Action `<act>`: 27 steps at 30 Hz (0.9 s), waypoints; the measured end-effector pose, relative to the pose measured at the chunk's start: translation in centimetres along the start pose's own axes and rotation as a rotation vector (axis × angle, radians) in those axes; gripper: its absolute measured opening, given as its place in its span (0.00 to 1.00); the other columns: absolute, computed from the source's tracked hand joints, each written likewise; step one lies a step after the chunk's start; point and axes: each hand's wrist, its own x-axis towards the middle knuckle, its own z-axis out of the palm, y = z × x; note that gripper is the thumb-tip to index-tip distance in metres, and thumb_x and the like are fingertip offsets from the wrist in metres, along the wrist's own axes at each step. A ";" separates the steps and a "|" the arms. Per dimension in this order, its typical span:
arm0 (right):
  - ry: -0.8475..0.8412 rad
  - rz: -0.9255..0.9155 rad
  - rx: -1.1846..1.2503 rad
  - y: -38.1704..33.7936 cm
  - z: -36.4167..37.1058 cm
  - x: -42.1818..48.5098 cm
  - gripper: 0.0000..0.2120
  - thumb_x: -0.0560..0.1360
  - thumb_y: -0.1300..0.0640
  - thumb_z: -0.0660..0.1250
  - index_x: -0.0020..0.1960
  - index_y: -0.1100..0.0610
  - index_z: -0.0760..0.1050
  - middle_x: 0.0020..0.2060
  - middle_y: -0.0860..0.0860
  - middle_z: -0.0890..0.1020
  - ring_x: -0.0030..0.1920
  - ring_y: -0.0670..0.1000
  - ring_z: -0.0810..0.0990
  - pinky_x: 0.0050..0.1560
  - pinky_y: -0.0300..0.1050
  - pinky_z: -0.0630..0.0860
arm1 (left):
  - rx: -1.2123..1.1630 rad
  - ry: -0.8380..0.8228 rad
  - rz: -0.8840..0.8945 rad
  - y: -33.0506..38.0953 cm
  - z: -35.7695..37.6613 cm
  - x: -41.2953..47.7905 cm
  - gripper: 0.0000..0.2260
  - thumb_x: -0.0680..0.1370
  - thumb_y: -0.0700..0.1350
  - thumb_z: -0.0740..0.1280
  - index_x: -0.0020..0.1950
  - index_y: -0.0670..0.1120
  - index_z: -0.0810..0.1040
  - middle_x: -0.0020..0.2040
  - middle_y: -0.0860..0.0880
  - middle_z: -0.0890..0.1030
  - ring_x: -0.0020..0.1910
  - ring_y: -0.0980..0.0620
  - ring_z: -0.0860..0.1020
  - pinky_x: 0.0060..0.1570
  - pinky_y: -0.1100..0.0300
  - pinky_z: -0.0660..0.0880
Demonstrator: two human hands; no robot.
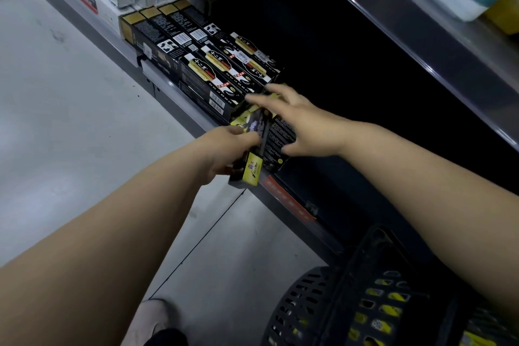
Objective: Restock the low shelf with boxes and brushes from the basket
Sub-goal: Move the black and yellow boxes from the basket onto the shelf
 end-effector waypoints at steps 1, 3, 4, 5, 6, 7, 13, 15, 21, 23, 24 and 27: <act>0.003 -0.061 -0.030 -0.2 0.2 0.1 0.40 0.69 0.63 0.73 0.72 0.40 0.59 0.75 0.47 0.51 0.74 0.53 0.54 0.67 0.47 0.63 | 0.007 -0.016 0.017 -0.1 0.0 0.0 0.10 0.76 0.49 0.65 0.56 0.48 0.76 0.45 0.47 0.80 0.41 0.52 0.78 0.43 0.58 0.76; 0.024 -0.108 -0.108 -0.3 0.2 0.4 0.24 0.70 0.59 0.72 0.64 0.47 0.72 0.70 0.50 0.67 0.70 0.53 0.63 0.68 0.50 0.65 | 0.014 0.010 0.031 0.0 -0.1 0.3 0.12 0.75 0.54 0.66 0.53 0.48 0.77 0.45 0.47 0.80 0.42 0.50 0.78 0.48 0.55 0.76; 0.044 -0.073 -0.149 0.0 0.0 0.5 0.19 0.70 0.56 0.71 0.60 0.49 0.76 0.63 0.51 0.75 0.64 0.53 0.71 0.63 0.50 0.70 | -0.004 0.065 0.021 0.0 -0.4 0.5 0.15 0.76 0.57 0.65 0.52 0.47 0.77 0.46 0.47 0.80 0.43 0.50 0.78 0.48 0.54 0.76; 0.061 0.001 -0.182 0.3 -0.4 0.5 0.15 0.70 0.54 0.71 0.57 0.50 0.77 0.54 0.50 0.80 0.56 0.53 0.76 0.55 0.49 0.75 | -0.062 0.143 0.003 0.0 -0.7 0.7 0.17 0.76 0.59 0.62 0.50 0.45 0.76 0.46 0.47 0.80 0.42 0.49 0.78 0.47 0.55 0.76; 0.071 0.090 -0.208 0.7 -0.8 0.3 0.14 0.70 0.51 0.71 0.55 0.51 0.78 0.48 0.50 0.81 0.51 0.53 0.78 0.48 0.47 0.76 | -0.150 0.221 -0.020 0.0 -1.1 0.8 0.19 0.78 0.59 0.59 0.49 0.44 0.76 0.45 0.47 0.80 0.41 0.49 0.79 0.45 0.55 0.75; 0.073 0.168 -0.216 1.2 -1.0 0.1 0.14 0.70 0.48 0.71 0.53 0.52 0.77 0.43 0.49 0.80 0.46 0.52 0.78 0.41 0.44 0.75 | -0.245 0.288 -0.032 -0.2 -1.4 0.9 0.18 0.79 0.57 0.57 0.48 0.43 0.76 0.45 0.46 0.81 0.41 0.48 0.79 0.45 0.55 0.75; 0.036 0.348 -0.114 1.1 1.9 1.3 0.18 0.71 0.41 0.68 0.47 0.56 0.73 0.35 0.48 0.76 0.38 0.49 0.75 0.31 0.40 0.70 | -0.278 0.292 -0.093 -0.9 -0.7 1.2 0.11 0.80 0.42 0.57 0.57 0.40 0.75 0.56 0.44 0.78 0.50 0.45 0.79 0.47 0.54 0.77; 0.019 0.358 -0.114 0.4 3.4 2.1 0.23 0.73 0.42 0.67 0.56 0.60 0.75 0.46 0.53 0.81 0.48 0.54 0.79 0.43 0.45 0.77 | -0.255 0.262 -0.111 -1.0 -0.1 1.5 0.09 0.80 0.40 0.58 0.58 0.40 0.73 0.58 0.44 0.77 0.54 0.45 0.79 0.48 0.54 0.77; 0.051 0.357 -0.167 0.4 5.4 3.0 0.21 0.75 0.45 0.64 0.61 0.59 0.69 0.40 0.52 0.74 0.46 0.56 0.76 0.36 0.44 0.70 | -0.194 0.196 -0.088 -1.1 0.5 2.0 0.12 0.80 0.37 0.59 0.62 0.44 0.73 0.61 0.44 0.76 0.52 0.49 0.78 0.45 0.58 0.76; 0.057 0.360 -0.162 0.5 5.4 3.0 0.23 0.76 0.45 0.64 0.64 0.59 0.68 0.43 0.53 0.76 0.47 0.56 0.77 0.37 0.45 0.70 | -0.181 0.179 -0.084 -1.2 0.6 2.1 0.14 0.80 0.38 0.59 0.65 0.44 0.72 0.62 0.44 0.75 0.52 0.50 0.77 0.43 0.60 0.75; 0.060 0.364 -0.163 0.5 5.5 3.0 0.24 0.76 0.46 0.64 0.65 0.59 0.68 0.47 0.54 0.78 0.49 0.57 0.78 0.38 0.45 0.72 | -0.182 0.172 -0.085 -1.2 0.6 2.2 0.14 0.80 0.38 0.59 0.66 0.44 0.72 0.62 0.44 0.75 0.52 0.50 0.77 0.43 0.60 0.75; 0.066 0.372 -0.166 0.4 5.6 3.1 0.24 0.77 0.47 0.63 0.67 0.59 0.66 0.54 0.56 0.79 0.54 0.58 0.78 0.43 0.48 0.74 | -0.205 0.151 -0.101 -1.4 0.7 2.2 0.15 0.80 0.39 0.59 0.67 0.45 0.71 0.62 0.45 0.75 0.54 0.50 0.76 0.43 0.60 0.74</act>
